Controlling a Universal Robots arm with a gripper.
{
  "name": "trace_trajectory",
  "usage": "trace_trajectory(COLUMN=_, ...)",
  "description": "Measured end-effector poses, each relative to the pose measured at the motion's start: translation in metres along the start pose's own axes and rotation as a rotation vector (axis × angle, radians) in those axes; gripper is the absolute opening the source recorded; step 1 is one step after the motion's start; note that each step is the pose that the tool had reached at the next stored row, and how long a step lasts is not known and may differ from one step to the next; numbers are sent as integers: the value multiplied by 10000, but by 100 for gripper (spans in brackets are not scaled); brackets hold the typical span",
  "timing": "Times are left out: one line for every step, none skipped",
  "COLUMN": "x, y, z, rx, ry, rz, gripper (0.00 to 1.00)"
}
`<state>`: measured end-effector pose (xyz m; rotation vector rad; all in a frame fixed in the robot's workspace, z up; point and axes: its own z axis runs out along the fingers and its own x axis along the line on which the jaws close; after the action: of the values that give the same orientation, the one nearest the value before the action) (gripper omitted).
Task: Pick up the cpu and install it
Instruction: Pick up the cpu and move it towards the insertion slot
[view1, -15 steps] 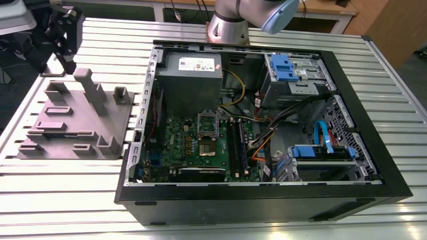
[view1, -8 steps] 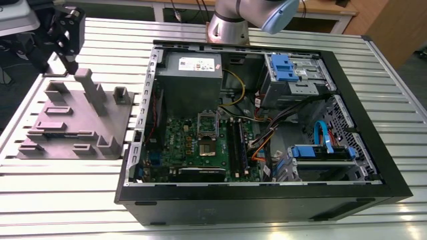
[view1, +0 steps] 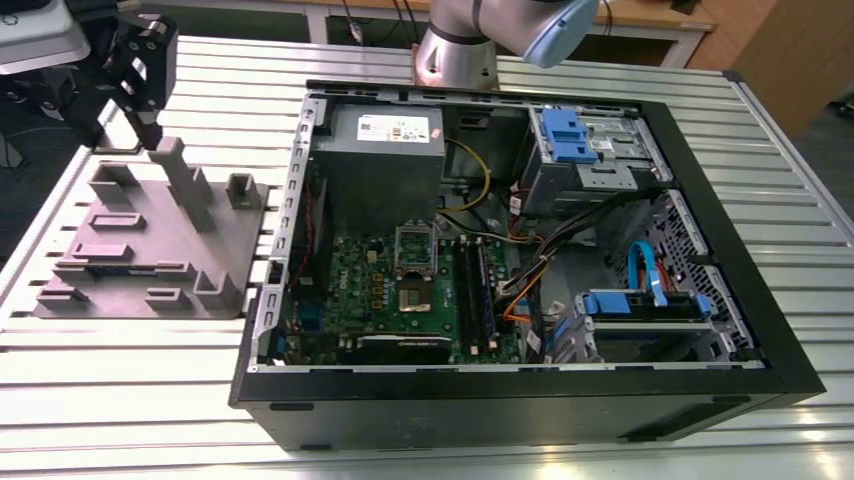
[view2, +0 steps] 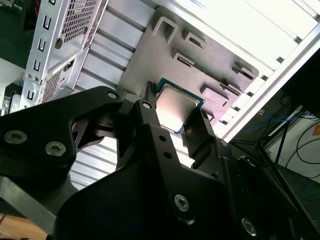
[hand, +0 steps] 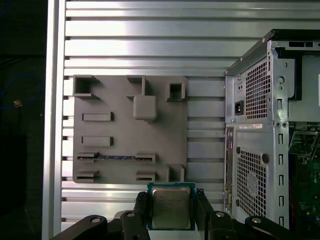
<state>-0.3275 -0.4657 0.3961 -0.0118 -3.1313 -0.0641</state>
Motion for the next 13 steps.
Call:
trace_trajectory(x=-3, y=0, z=0, rx=0, ry=0, rz=0, gripper=47)
trace_trajectory(x=-5, y=0, z=0, rx=0, ry=0, rz=0, gripper=47)
trace_trajectory(x=-7, y=0, z=0, rx=1, ry=1, rz=0, gripper=47)
trace_trajectory(x=-10, y=0, z=0, rx=0, ry=0, rz=-1, gripper=47)
trace_trajectory(x=-12, y=0, z=0, rx=1, ry=0, rz=0, gripper=47)
trace_trajectory(x=-16, y=0, z=0, rx=0, ry=1, rz=-1, gripper=47)
trace_trajectory(x=-19, y=0, z=0, rx=1, ry=1, rz=-1, gripper=47)
trace_trajectory(x=-23, y=0, z=0, rx=0, ry=0, rz=-1, gripper=47)
trace_trajectory(x=-27, y=0, z=0, rx=1, ry=1, rz=-1, gripper=47)
trace_trajectory(x=-31, y=0, z=0, rx=0, ry=0, rz=-1, gripper=47)
trace_trajectory(x=-35, y=0, z=0, rx=0, ry=0, rz=0, gripper=47)
trace_trajectory(x=-39, y=0, z=0, rx=0, ry=0, rz=0, gripper=47)
trace_trajectory(x=-41, y=0, z=0, rx=0, ry=0, rz=0, gripper=47)
